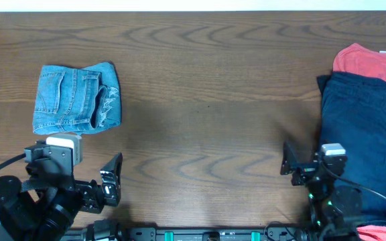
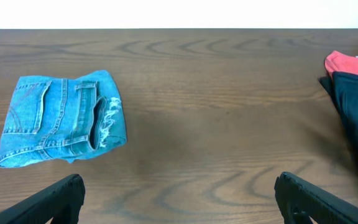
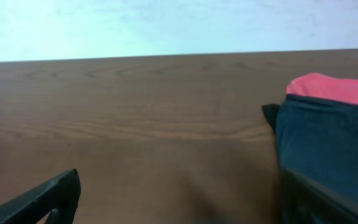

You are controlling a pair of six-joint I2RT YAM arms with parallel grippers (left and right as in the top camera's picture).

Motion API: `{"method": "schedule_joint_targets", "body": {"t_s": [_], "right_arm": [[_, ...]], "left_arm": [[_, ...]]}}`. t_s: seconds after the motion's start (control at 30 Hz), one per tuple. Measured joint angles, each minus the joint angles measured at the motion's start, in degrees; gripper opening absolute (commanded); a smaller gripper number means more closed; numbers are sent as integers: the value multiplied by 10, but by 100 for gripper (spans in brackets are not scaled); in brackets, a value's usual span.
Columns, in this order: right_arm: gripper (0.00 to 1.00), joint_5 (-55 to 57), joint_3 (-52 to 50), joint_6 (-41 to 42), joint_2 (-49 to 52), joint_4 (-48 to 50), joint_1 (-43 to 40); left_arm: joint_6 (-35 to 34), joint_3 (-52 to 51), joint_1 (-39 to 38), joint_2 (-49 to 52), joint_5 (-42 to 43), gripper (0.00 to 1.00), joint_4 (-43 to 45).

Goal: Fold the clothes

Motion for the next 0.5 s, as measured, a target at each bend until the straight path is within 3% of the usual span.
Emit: {"method": "schedule_joint_targets", "body": {"t_s": [0.23, 0.5], "right_arm": [[99, -1, -54, 0, -1, 111, 0], [99, -1, -63, 0, -3, 122, 0]], "left_arm": [[0, 0, 0, 0, 0, 98, 0], [0, 0, 0, 0, 0, 98, 0]]}}
